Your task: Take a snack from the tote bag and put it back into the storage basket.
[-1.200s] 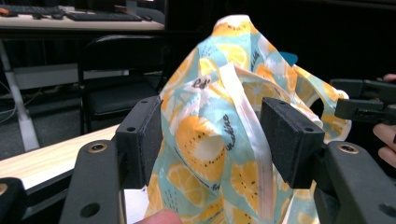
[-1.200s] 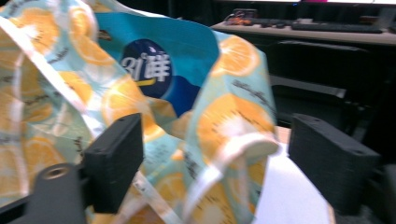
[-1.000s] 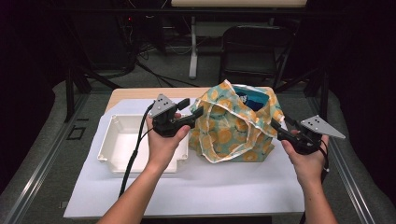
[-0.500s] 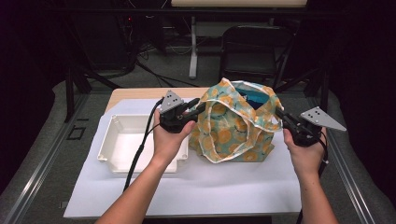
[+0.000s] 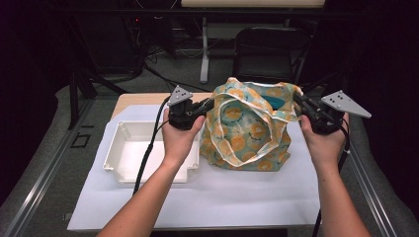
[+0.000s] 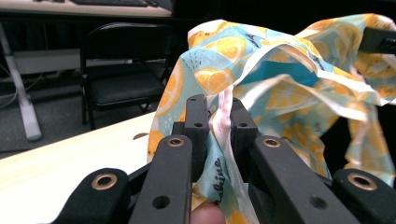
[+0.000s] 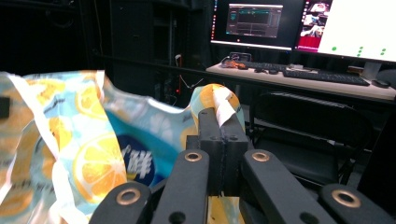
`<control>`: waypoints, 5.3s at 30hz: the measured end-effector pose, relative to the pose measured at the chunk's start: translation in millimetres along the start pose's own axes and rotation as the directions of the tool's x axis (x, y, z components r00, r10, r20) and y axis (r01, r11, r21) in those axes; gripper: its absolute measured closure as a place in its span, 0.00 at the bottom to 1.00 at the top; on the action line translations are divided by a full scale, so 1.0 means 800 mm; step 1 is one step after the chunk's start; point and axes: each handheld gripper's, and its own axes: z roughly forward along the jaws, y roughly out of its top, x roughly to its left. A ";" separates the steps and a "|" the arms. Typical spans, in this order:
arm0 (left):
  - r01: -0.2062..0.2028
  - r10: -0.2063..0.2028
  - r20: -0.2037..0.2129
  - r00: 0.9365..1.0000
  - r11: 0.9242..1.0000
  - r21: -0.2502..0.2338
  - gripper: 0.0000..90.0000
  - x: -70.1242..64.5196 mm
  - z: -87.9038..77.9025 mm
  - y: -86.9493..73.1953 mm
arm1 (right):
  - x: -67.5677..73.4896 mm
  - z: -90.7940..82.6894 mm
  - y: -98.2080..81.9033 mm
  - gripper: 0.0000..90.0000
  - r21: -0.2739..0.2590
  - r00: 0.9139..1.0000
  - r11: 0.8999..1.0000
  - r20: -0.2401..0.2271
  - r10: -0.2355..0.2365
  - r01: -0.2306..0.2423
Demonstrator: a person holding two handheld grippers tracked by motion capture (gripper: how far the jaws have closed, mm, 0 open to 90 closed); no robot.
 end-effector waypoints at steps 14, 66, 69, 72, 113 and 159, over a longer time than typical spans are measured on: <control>0.100 -0.105 0.003 0.995 0.961 0.259 0.99 0.037 0.045 -0.041 | -0.027 0.062 -0.010 1.00 0.154 0.997 0.985 0.036 0.075 -0.080; 0.017 -0.014 -0.026 1.000 0.993 0.120 0.86 0.012 0.018 -0.035 | 0.018 -0.029 -0.116 0.44 0.121 0.991 0.992 -0.125 0.054 -0.039; 0.024 -0.020 -0.032 0.999 0.992 0.127 0.87 0.013 0.018 -0.035 | 0.025 -0.024 -0.119 0.40 0.111 0.990 0.993 -0.136 0.044 -0.028; 0.033 -0.028 -0.035 0.999 0.990 0.134 0.89 0.015 0.019 -0.035 | 0.031 -0.019 -0.122 0.36 0.122 0.989 0.992 -0.147 0.032 -0.014; -0.023 0.020 0.024 1.000 0.991 0.131 0.98 0.013 0.009 -0.035 | 0.016 -0.028 -0.089 1.00 0.049 0.991 0.995 -0.101 0.091 -0.086; -0.009 0.003 0.050 0.999 0.993 0.120 0.99 0.010 0.016 -0.031 | 0.011 -0.003 -0.048 1.00 0.032 0.999 0.999 -0.033 0.021 -0.020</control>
